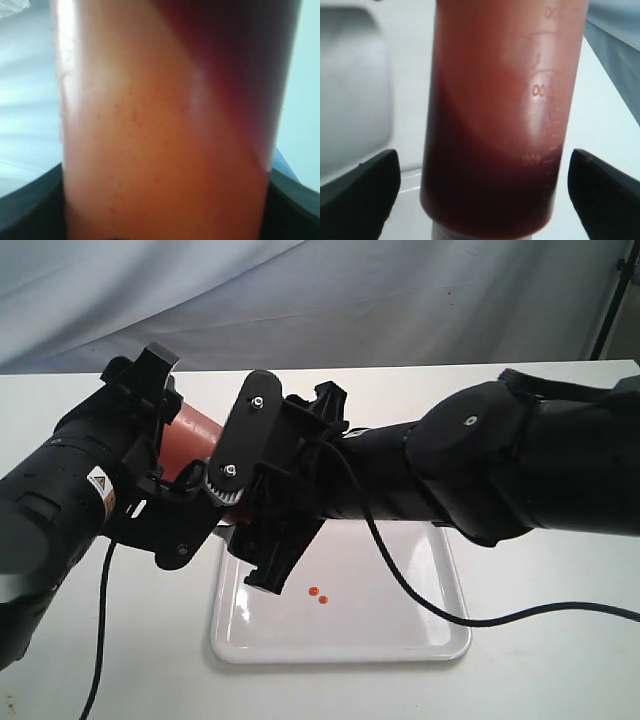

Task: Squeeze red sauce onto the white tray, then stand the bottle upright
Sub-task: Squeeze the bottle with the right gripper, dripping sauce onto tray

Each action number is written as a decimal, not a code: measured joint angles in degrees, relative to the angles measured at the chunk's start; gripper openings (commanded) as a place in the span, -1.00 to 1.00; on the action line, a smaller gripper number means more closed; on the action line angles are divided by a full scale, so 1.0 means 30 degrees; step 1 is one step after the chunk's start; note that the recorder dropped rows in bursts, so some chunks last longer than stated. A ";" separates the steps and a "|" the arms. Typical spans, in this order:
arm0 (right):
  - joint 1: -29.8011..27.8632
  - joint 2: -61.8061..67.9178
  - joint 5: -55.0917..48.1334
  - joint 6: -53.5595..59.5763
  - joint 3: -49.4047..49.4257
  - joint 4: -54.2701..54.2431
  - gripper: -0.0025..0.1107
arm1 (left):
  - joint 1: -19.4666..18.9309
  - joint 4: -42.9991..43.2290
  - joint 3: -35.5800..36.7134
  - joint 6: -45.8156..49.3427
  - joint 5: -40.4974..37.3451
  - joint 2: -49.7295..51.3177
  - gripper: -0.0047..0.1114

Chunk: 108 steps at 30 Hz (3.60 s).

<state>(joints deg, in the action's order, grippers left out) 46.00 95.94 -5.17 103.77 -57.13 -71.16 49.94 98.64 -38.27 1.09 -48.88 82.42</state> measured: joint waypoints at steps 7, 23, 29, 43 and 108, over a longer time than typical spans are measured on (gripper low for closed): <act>0.0071 0.0667 0.0463 0.0778 -0.0242 -0.0037 0.50 | 0.0000 -0.0119 0.0000 0.0151 0.0000 0.0039 -0.92; 0.0158 0.0822 0.0463 0.0925 -0.0876 -0.0304 0.46 | 0.0000 -0.0068 0.0000 0.0151 0.0000 0.0039 -0.92; 0.0201 0.0822 0.1229 -0.1001 -0.0876 -0.0317 0.46 | 0.0000 0.0004 0.0000 0.0111 0.0000 0.0039 -0.92; 0.0201 0.0822 0.1191 -0.1659 -0.0876 -0.0317 -0.96 | 0.0000 0.0045 0.0000 -0.0184 0.0000 0.0039 -0.92; 0.0396 0.1255 0.1724 -0.1881 -0.1001 0.0563 0.90 | 0.0000 -0.0375 0.0033 0.0002 -0.0457 -0.0203 -0.92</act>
<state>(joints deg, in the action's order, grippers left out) 47.18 99.71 0.00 98.12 -60.13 -69.47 49.94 97.51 -38.17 1.09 -50.25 81.81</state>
